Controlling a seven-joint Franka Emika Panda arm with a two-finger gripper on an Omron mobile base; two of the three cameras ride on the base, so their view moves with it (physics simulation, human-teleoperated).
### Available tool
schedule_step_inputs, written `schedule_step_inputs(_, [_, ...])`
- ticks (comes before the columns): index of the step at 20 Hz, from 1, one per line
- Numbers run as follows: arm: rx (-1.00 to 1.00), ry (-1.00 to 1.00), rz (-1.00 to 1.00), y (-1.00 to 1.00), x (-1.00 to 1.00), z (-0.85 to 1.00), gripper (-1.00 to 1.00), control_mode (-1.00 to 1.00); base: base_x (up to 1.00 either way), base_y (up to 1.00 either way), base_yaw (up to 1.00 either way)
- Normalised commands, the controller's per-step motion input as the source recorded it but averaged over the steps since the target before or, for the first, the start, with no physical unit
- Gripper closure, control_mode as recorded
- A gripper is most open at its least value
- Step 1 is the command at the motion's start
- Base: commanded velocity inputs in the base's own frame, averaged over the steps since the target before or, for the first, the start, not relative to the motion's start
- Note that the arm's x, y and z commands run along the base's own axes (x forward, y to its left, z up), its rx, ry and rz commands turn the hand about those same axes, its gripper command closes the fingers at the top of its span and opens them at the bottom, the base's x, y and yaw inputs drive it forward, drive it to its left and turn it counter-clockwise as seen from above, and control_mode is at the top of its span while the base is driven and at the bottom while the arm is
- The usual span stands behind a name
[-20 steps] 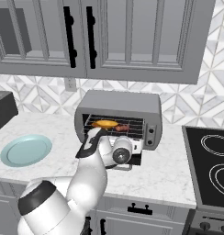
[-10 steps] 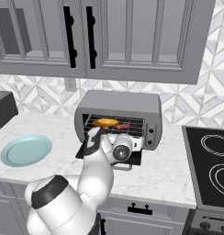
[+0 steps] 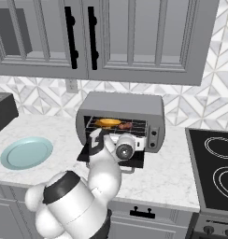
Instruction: Pick up the kebab skewer and baguette bread, and place them inside the toaster oven. Close the toaster oven door and start by setting the timer.
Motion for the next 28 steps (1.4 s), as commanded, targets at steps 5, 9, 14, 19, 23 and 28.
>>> schedule_step_inputs(5, [0.00,0.00,0.00,0.00,0.17,0.00,-1.00,-1.00,0.00,0.00,0.00])
schedule_step_inputs(9, [0.00,0.00,-0.01,0.00,0.18,0.00,-1.00,-1.00,0.00,0.00,0.00])
schedule_step_inputs(14, [0.00,0.00,-0.03,0.05,0.25,0.01,-1.00,-1.00,0.00,0.00,0.00])
schedule_step_inputs(19, [0.00,0.00,-0.04,0.06,0.24,0.01,-1.00,-1.00,0.00,0.00,0.00])
schedule_step_inputs(23, [0.00,0.00,-0.03,0.03,0.20,0.00,-1.00,-1.00,0.00,0.00,0.00])
schedule_step_inputs(28, [0.00,0.00,-0.04,0.03,0.18,0.00,-1.00,-1.00,0.00,0.00,0.00])
